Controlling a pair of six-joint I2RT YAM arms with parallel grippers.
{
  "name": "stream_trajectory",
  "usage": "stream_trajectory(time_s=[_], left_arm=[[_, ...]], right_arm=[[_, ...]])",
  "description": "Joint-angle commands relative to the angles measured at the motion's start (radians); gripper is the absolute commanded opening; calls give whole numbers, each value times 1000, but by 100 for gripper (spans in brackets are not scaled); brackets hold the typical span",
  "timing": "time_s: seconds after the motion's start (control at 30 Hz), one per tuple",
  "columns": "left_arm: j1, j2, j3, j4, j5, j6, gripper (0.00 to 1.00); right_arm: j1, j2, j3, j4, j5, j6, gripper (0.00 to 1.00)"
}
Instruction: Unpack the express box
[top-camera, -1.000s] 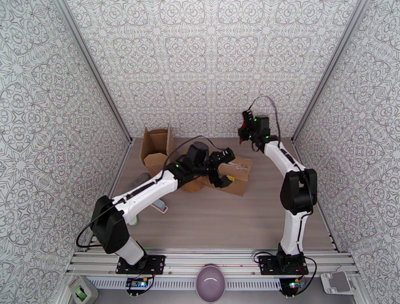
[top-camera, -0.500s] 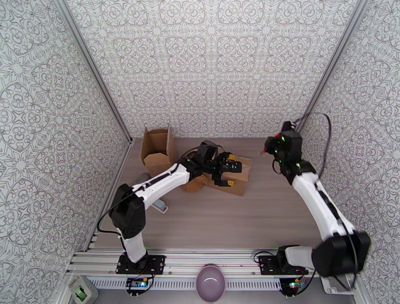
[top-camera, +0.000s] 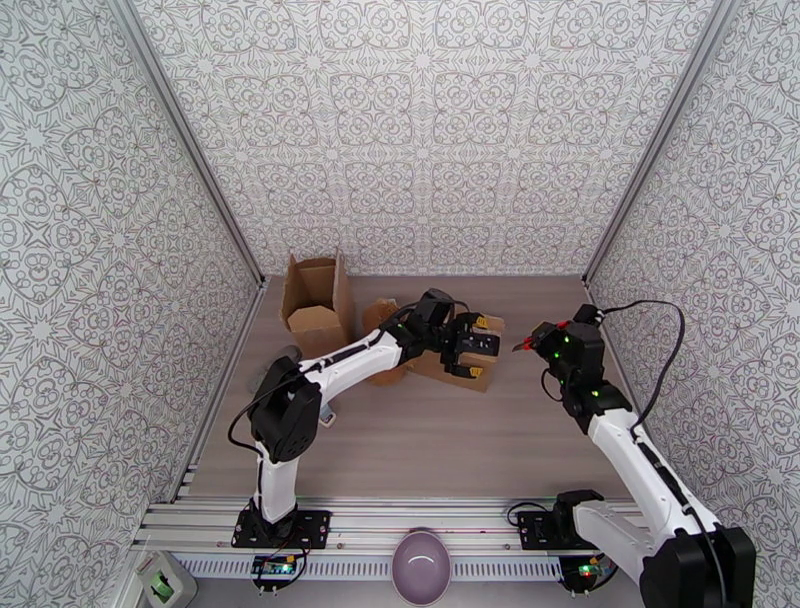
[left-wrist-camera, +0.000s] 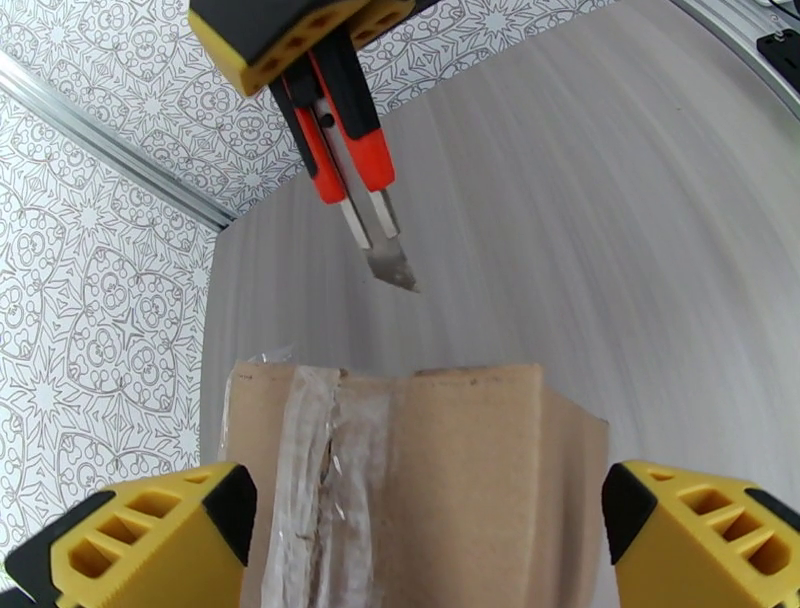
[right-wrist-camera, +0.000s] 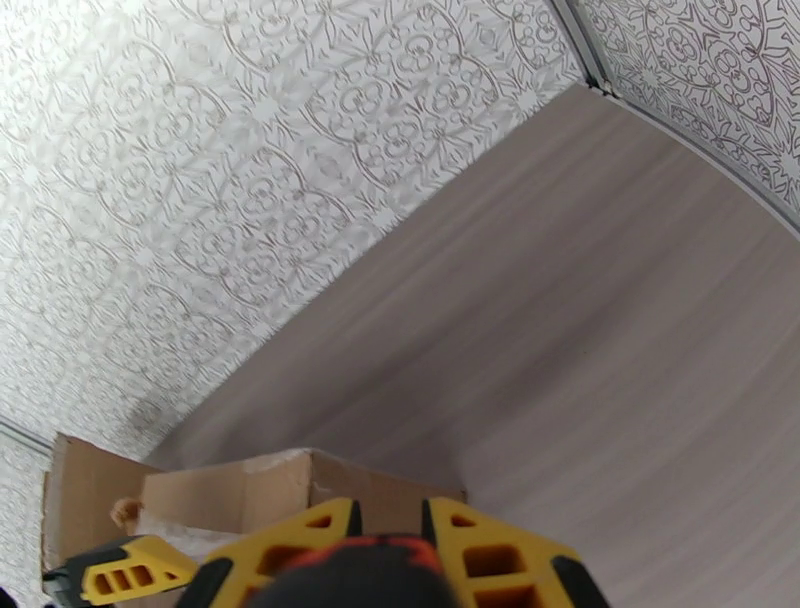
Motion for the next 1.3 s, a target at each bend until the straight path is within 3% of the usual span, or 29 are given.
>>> stream_trajectory(time_s=[0.0,0.5,1.27], left_arm=[[-4,23,21,50,18,-18,95],[3,40,-4,73,7,-44,88],[6,39,-45,87,6,-52,84]], right_arm=[[2,-18,-40,161,-12,63,0],[13,52,-76,333,-39,102,0],[14,134,-78,396,-51,101,0]])
